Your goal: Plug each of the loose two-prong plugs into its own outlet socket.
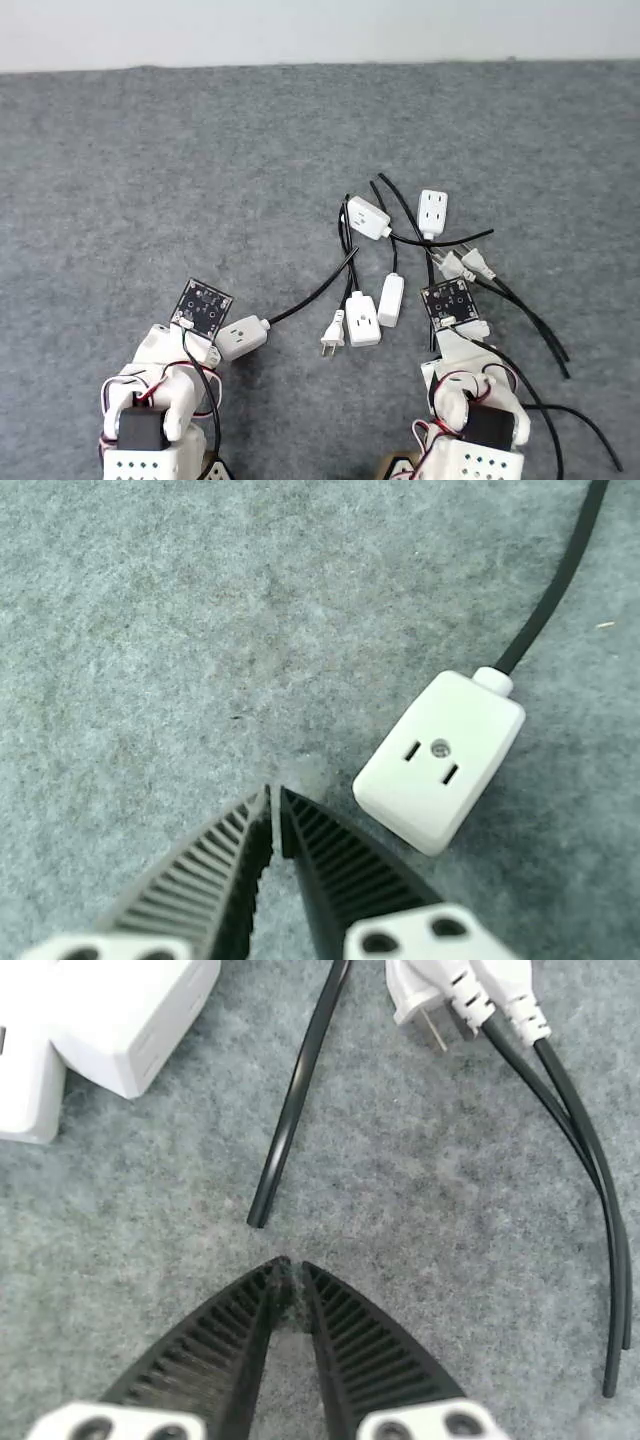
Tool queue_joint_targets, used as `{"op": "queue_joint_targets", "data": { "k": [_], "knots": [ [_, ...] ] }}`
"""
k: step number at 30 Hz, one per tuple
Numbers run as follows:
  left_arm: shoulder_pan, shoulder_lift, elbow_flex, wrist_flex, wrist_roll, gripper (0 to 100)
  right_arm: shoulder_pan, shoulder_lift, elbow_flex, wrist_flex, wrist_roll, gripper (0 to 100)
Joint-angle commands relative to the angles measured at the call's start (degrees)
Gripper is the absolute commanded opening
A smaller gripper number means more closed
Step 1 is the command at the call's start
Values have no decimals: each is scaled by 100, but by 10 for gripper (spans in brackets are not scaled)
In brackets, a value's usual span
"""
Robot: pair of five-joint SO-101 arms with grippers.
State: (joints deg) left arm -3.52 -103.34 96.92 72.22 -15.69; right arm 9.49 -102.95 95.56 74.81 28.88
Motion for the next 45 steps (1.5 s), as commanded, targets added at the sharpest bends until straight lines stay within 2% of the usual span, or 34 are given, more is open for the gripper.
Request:
{"op": "queue_joint_targets", "data": {
  "k": [1, 7, 10, 17, 19, 22, 26, 31, 35, 38, 41, 45],
  "knots": [
    [18, -79, -48, 53, -53, 13, -13, -31, 97, 66, 70, 9],
    [18, -79, -48, 53, -53, 13, -13, -31, 97, 66, 70, 9],
    [229, -88, -48, 53, -53, 13, -66, -31, 97, 13, 70, 9],
    [1116, -88, -48, 9, -53, 13, -1200, -40, 97, 13, 44, 9],
    [1125, -88, -48, -26, -62, 13, -1323, -40, 88, 22, 62, 9],
    [651, -88, -75, -176, -97, 13, -1288, -40, 88, 66, 79, 9],
    [-800, -97, -611, -325, -774, 13, -1051, -48, -299, 66, 79, 9],
    [-2075, -97, -2193, -281, -923, 13, -224, -48, -1319, 286, 79, 9],
    [-3051, -97, -3837, -255, -914, 13, 532, -48, -1925, -57, 88, 9],
    [-3349, -97, -5130, 35, -905, 13, 1121, -48, -2787, -259, 62, 9],
    [-3349, -97, -6281, 440, -791, 13, 1288, -48, -3763, -295, 44, 9],
    [-3349, -105, -7574, 747, 220, 13, 1288, -57, -4519, -251, 35, 9]
  ]
}}
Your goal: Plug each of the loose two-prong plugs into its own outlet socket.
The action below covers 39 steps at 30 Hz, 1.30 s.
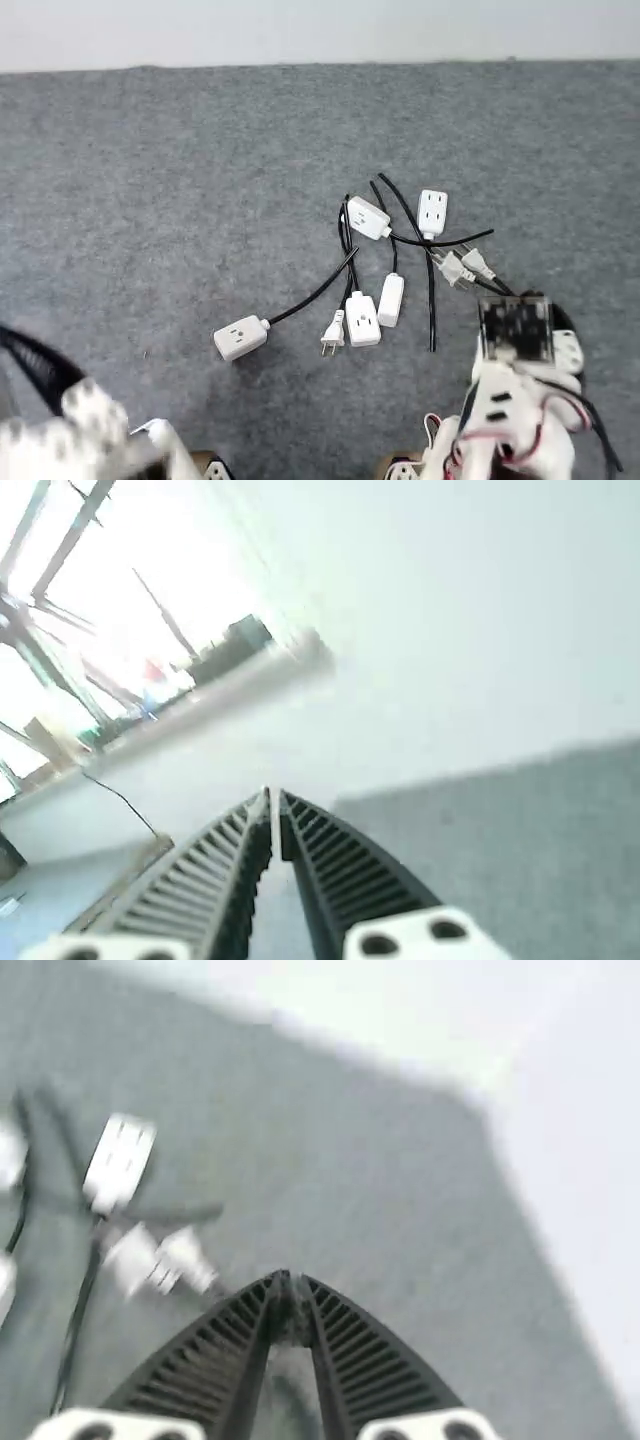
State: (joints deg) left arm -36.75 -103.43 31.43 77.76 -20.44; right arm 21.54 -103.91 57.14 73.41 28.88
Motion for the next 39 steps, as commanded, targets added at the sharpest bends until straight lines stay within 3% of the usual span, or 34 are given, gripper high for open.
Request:
{"op": "queue_joint_targets", "data": {
  "k": [1, 6, 13, 19, 26, 30, 34, 39],
  "knots": [
    [-26, -97, -1314, 325, 985, 13, 84, 4, -738, -110, 35, 9],
    [-26, -97, -2659, 1143, 1987, 13, 84, -13, -765, -110, 35, 9],
    [-35, -97, -4444, 1890, 2760, 14, 84, -13, -1187, -110, 35, 9],
    [-26, -97, -4725, 1266, 2840, 14, -13, -13, -2382, 488, 26, 9],
    [44, -105, -4787, 2057, 2804, 13, -690, -4, -3543, 1807, 53, 9],
    [316, -62, -4541, 2048, 2831, 12, -725, 92, -3675, 1965, 26, 9],
    [316, -53, -3530, 1547, 2813, 11, -734, 251, -3481, 1991, -237, 24],
    [325, -53, -1385, 651, 2690, 21, -734, 593, -3174, 1956, -448, 206]
  ]
}}
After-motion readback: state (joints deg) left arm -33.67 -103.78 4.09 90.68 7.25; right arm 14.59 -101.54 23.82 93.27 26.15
